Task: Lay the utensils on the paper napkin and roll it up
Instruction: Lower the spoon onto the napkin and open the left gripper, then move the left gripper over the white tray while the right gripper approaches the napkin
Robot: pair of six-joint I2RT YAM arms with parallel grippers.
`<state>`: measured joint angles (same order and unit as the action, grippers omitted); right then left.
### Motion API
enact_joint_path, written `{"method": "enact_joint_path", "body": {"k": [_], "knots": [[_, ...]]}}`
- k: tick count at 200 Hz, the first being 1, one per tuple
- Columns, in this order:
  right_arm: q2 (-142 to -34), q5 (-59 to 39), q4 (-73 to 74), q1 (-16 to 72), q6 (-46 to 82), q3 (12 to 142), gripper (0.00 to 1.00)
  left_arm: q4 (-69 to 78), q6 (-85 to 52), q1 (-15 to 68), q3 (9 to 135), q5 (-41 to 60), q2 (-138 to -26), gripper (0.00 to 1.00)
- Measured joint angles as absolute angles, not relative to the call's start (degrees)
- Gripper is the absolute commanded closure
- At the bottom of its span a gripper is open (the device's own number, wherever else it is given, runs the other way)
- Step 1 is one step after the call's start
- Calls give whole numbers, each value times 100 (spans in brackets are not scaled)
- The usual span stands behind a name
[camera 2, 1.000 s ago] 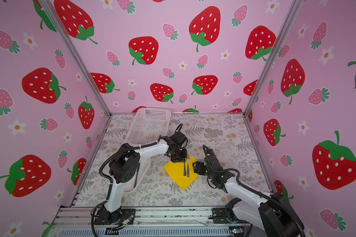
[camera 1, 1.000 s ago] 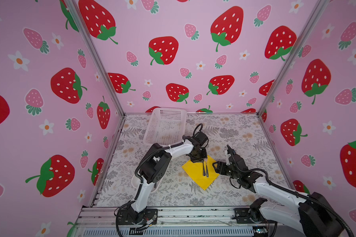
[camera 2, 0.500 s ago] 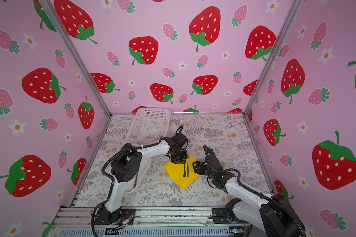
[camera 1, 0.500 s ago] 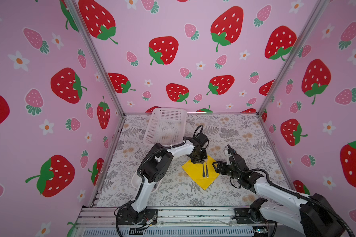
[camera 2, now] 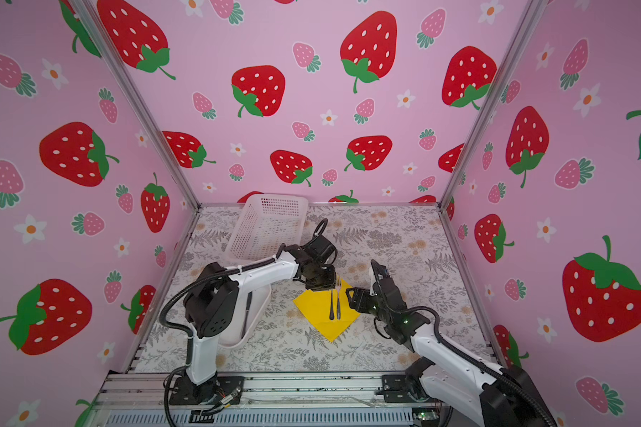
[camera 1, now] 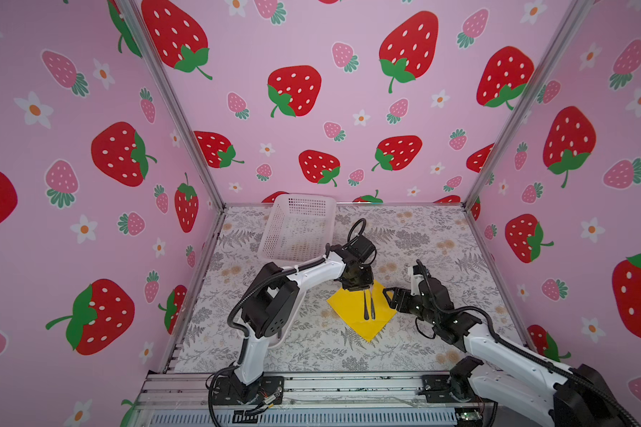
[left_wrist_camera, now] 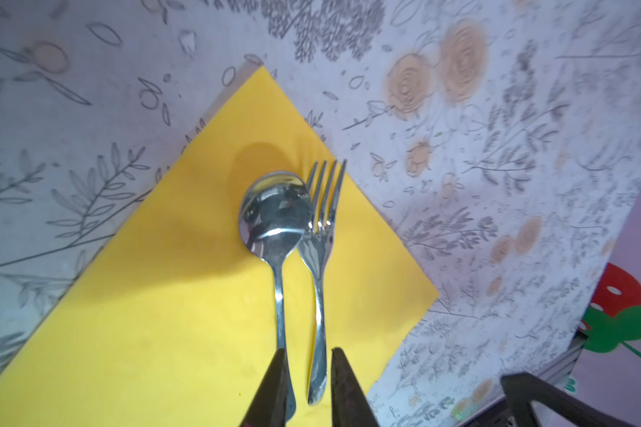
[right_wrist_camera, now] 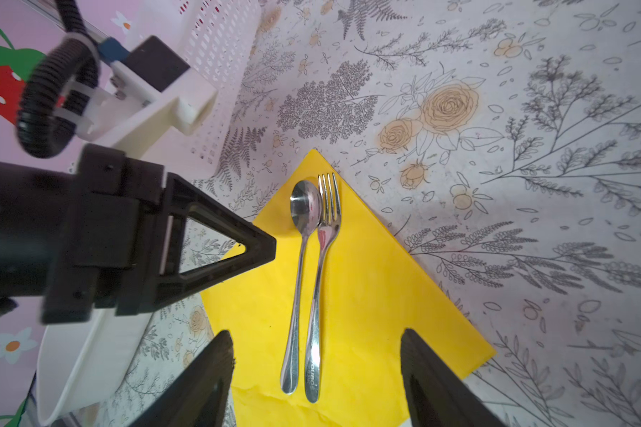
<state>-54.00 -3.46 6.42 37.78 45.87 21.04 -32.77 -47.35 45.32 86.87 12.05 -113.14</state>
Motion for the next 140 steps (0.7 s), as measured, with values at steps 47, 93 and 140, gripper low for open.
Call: {"method": "enact_joint_path", "body": {"k": [47,93,140], "knots": [[-4552,-416,711,3769,4866,2117,0,-2856,-4460,4595,7813,668,-9939,70],[-3612,-554,1531,3769,5280,1730,2,-2532,-4132,4598,6340,-301,-8182,65],[-4584,-1406,2620,4058,5516,1584,12,-2383,-3874,4362,4851,-1194,-6193,60]]}}
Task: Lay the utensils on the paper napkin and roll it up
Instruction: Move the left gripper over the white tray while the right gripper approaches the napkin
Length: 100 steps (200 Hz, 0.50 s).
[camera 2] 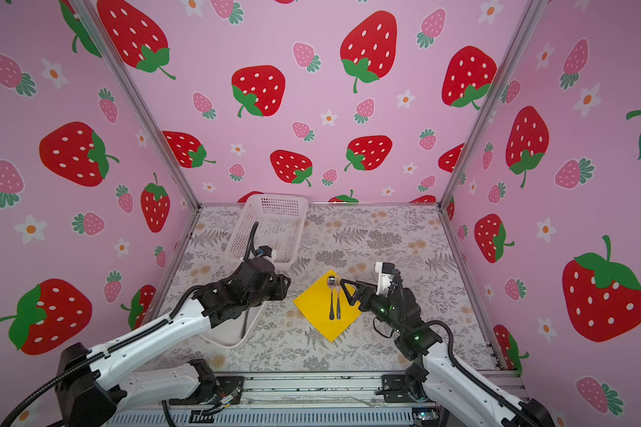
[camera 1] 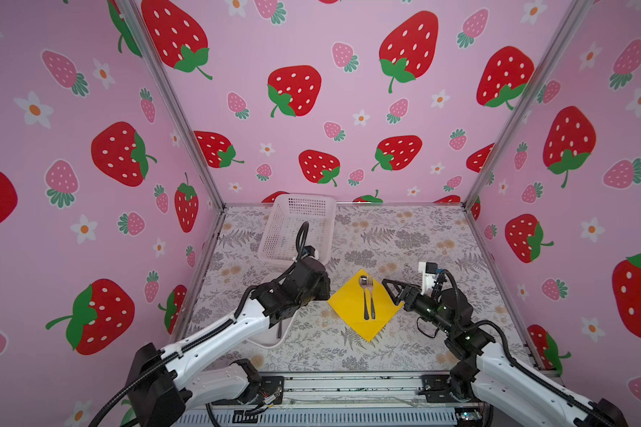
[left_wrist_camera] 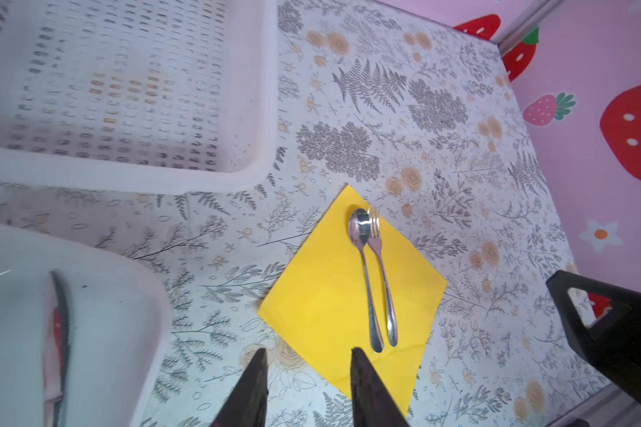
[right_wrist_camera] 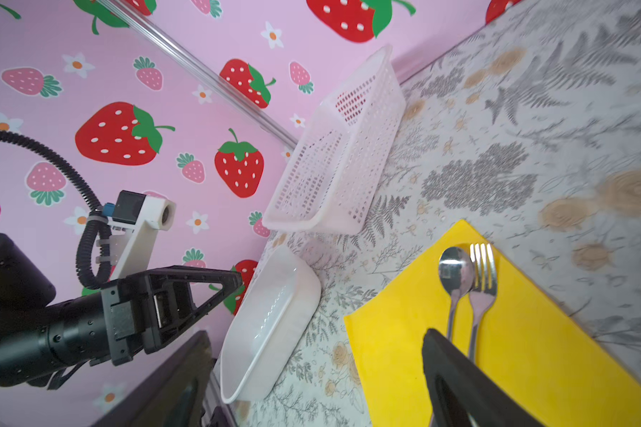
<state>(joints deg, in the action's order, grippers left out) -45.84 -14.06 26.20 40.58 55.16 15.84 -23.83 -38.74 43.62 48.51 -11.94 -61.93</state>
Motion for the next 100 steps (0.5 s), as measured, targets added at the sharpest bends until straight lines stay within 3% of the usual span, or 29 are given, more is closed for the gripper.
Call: {"method": "enact_joint_path", "body": {"k": [50,100], "knots": [[-6412,-598,2250,5937,4707,3389,13,-2620,-3625,3376,4101,-1184,-5116,58],[-7896,329,1730,6930,3990,4875,14,-3116,-3529,2425,3975,-803,-5000,56]]}}
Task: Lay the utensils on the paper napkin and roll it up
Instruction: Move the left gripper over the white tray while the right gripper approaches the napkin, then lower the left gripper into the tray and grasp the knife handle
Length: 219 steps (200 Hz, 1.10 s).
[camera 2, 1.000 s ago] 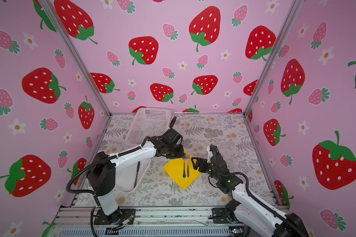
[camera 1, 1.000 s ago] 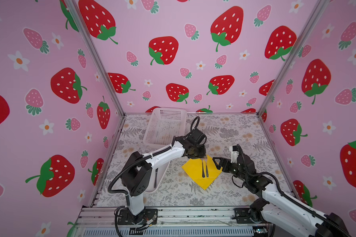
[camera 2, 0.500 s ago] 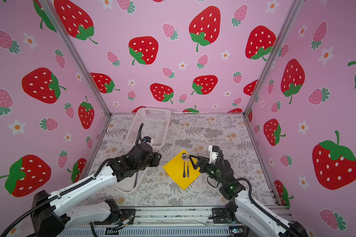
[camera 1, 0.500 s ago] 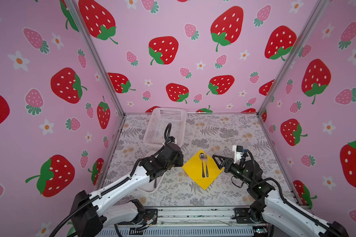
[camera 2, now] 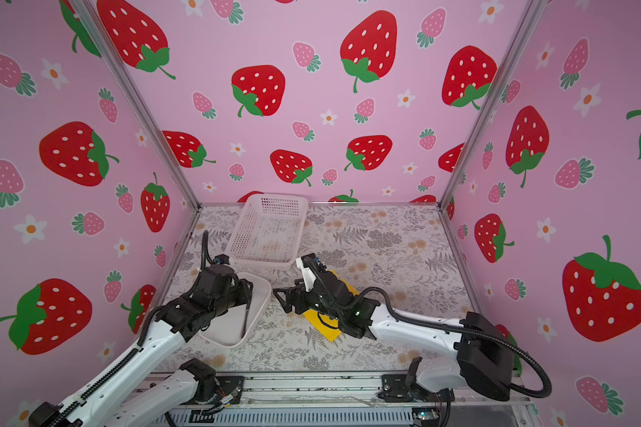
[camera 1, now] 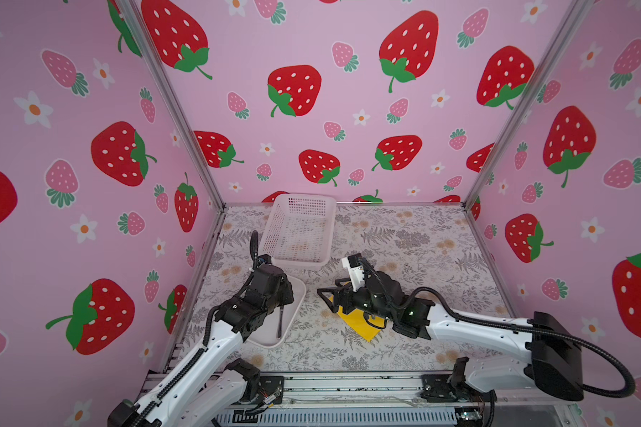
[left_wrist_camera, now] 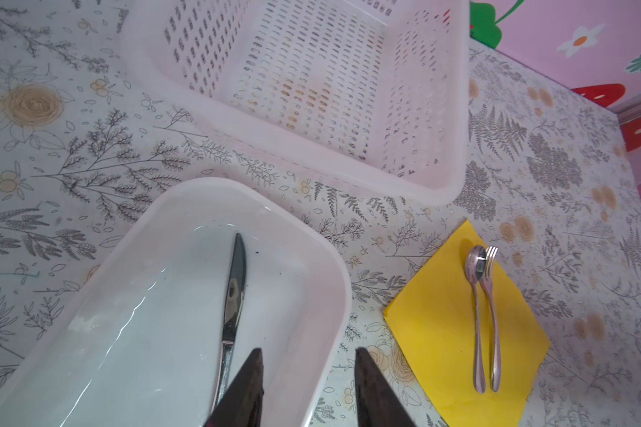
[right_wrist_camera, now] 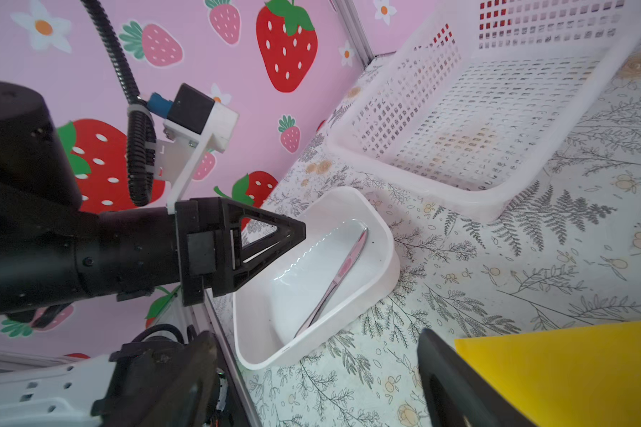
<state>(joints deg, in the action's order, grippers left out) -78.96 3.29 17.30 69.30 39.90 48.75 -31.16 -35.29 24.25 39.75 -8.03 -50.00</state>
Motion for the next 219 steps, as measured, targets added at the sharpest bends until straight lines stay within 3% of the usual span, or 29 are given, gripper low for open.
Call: {"method": "enact_joint_path", "body": {"k": [95,161,219], "knots": [[-9255,1490,1170,7867,3070,6082,15,-3409,-3697,1229,2974,121,-4978,41],[-9439,1909,1015,7918,2989,6237,15,-3085,-3730,1070,2891,471,-5577,40],[-9504,2202,886,7918,2995,6257,14,-2818,-3717,1063,2915,648,-6364,49]]}}
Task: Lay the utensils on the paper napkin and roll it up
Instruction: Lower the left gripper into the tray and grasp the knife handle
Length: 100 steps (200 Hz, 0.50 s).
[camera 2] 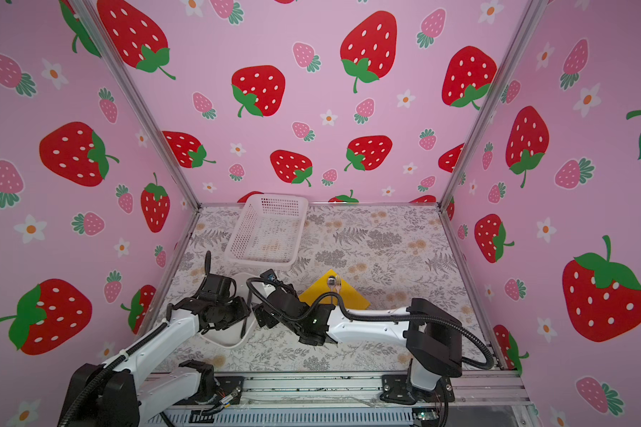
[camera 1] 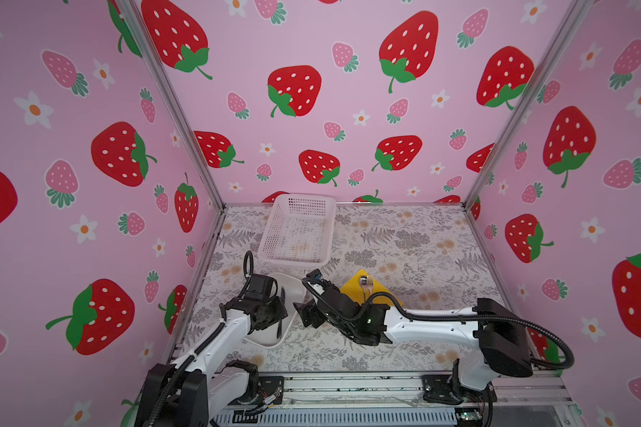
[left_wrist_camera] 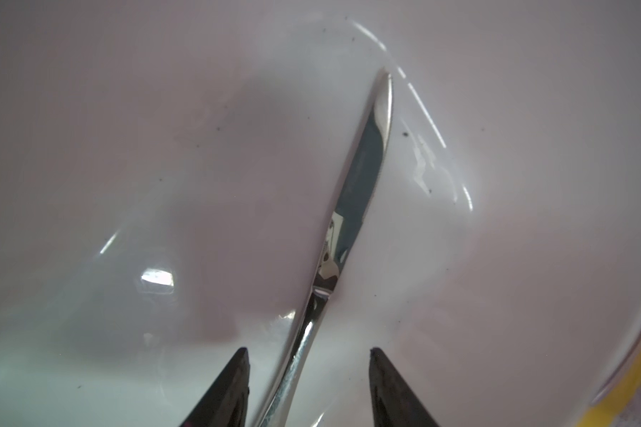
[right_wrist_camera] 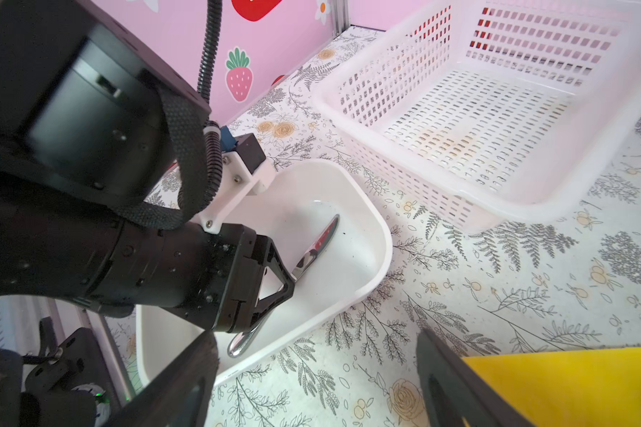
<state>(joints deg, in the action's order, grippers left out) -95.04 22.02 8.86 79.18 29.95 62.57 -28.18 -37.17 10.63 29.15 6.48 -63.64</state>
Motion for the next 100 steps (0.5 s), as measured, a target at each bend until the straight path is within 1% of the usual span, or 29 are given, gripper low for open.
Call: {"method": "enact_joint_path", "body": {"k": [17,29,83,100], "knots": [[-9579,2311,878,7918,3000,6292,14,-2847,-3701,1061,2993,644,-6591,51],[-9620,2388,860,7918,3015,6324,14,-2847,-3682,1061,3037,646,-6676,51],[-9629,2637,692,7913,3131,6348,13,-2845,-3728,1061,3044,655,-6713,53],[-9627,2633,604,7911,3170,6348,13,-2842,-3719,1061,3041,655,-6777,55]]}}
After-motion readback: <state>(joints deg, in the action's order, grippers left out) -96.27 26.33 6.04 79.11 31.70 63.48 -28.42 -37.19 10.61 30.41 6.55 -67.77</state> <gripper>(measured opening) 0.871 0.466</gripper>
